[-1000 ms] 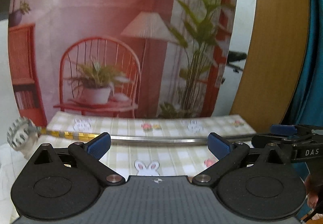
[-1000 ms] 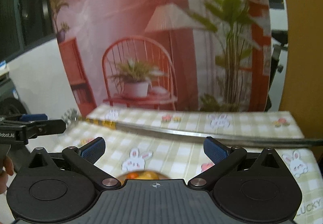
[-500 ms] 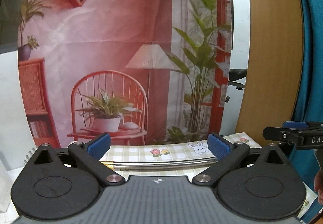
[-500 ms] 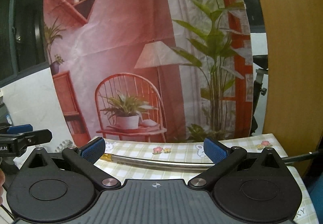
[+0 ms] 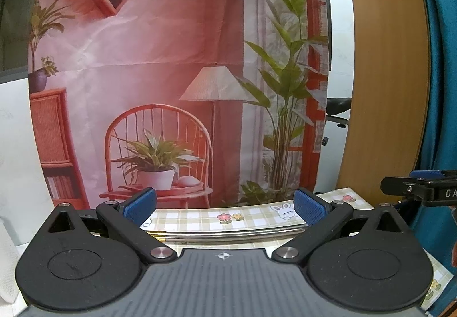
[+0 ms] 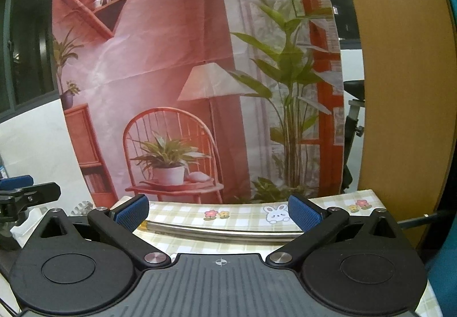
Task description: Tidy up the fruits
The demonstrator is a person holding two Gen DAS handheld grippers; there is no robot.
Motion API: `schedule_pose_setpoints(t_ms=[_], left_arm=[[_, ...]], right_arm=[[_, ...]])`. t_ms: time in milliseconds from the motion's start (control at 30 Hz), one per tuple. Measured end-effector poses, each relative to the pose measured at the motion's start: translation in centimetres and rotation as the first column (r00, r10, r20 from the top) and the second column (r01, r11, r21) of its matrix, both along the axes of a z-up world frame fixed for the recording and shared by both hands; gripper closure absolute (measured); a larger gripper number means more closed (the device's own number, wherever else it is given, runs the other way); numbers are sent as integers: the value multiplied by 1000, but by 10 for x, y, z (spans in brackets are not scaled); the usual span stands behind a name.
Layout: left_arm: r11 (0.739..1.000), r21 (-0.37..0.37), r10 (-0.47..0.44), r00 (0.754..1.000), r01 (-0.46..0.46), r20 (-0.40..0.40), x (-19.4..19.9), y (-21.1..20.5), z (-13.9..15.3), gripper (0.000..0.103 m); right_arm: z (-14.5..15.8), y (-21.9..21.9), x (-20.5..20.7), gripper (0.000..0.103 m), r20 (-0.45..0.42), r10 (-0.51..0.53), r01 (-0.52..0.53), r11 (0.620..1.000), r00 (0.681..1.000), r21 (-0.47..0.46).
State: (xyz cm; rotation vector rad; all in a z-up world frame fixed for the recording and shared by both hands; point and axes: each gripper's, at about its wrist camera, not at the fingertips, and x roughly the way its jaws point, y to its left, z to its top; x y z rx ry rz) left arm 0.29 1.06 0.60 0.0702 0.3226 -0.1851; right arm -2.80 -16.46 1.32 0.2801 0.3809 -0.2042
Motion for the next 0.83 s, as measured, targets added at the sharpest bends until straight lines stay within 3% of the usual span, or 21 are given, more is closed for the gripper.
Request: schedule_pose_setpoints(t_ms=[833], left_arm=[[1000, -1, -6, 1000, 6, -3, 3, 2, -1, 0]], right_arm=[[-3, -3, -2, 0, -3, -1, 1, 1000, 1000, -5]])
